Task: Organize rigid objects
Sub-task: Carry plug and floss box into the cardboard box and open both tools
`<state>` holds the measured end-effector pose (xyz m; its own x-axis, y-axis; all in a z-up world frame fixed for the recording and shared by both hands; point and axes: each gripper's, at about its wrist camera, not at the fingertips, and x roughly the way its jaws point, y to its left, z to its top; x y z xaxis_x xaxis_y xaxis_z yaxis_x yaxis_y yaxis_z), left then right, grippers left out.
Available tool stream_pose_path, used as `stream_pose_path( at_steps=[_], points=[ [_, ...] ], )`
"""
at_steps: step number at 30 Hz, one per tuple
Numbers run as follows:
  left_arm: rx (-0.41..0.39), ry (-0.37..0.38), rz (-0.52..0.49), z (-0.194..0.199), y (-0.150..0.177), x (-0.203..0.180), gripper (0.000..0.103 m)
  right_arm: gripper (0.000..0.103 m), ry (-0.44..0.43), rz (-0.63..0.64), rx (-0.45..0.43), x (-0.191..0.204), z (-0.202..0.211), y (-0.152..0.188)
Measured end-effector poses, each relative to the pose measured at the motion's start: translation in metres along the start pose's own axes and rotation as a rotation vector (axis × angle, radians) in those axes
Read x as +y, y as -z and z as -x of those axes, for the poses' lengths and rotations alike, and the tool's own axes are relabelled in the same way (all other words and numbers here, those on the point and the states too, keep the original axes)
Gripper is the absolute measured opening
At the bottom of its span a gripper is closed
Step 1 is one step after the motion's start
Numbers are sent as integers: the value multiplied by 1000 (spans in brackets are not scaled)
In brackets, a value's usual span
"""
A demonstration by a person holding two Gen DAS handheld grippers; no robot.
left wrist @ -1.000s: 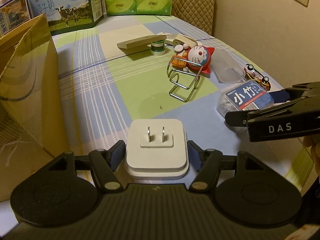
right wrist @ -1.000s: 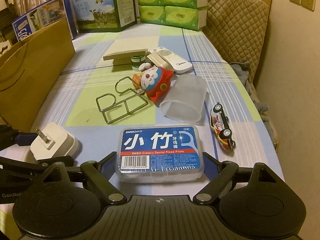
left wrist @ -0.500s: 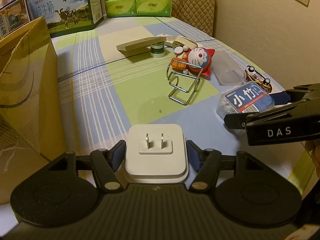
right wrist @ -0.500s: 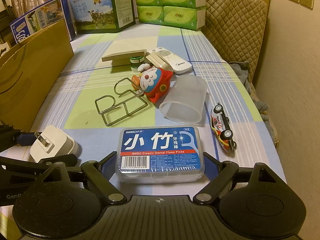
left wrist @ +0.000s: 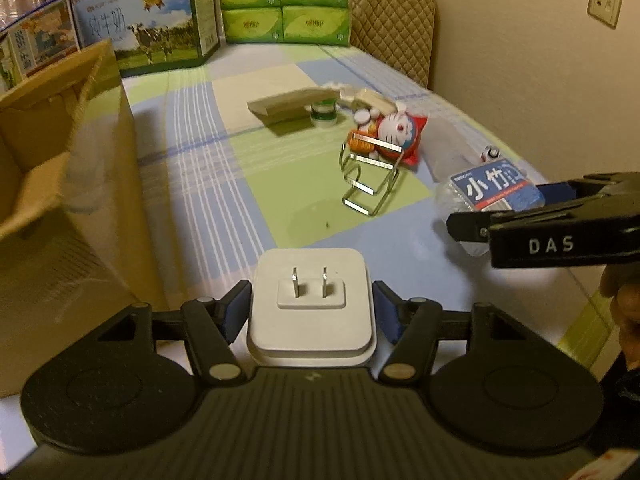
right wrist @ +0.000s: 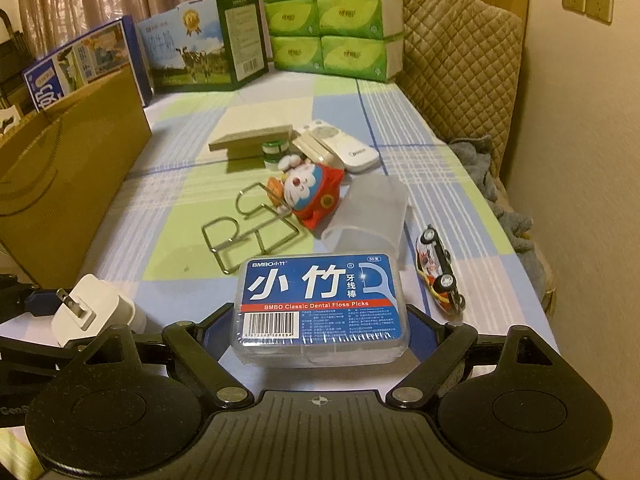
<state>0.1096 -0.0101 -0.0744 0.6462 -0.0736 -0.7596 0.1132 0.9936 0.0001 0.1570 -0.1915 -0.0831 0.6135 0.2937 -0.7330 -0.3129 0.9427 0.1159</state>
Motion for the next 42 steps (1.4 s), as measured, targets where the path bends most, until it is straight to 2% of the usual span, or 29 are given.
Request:
stream_pose_path(
  at_steps=[11, 16, 21, 26, 32, 36, 42],
  points=[
    [-102, -24, 28, 73, -29, 23, 60, 83, -60, 57, -90, 40, 56, -38],
    [-144, -74, 41, 107, -44, 53, 60, 83, -120, 105, -131, 74, 68, -62],
    [-152, -172, 60, 131, -52, 103, 60, 83, -202, 177, -136, 120, 67, -83],
    [-114, -239, 82, 131, -49, 156, 60, 83, -294, 272, -133, 170, 55, -96],
    [-85, -254, 130, 118, -41, 202, 60, 83, -356, 382, -101, 221, 28, -99],
    [-88, -245, 146, 113, -38, 215, 60, 83, -366, 424, -79, 239, 10, -97],
    [-85, -234, 154, 107, -35, 223, 60, 83, -369, 443, -59, 246, -6, -96]
  ],
)
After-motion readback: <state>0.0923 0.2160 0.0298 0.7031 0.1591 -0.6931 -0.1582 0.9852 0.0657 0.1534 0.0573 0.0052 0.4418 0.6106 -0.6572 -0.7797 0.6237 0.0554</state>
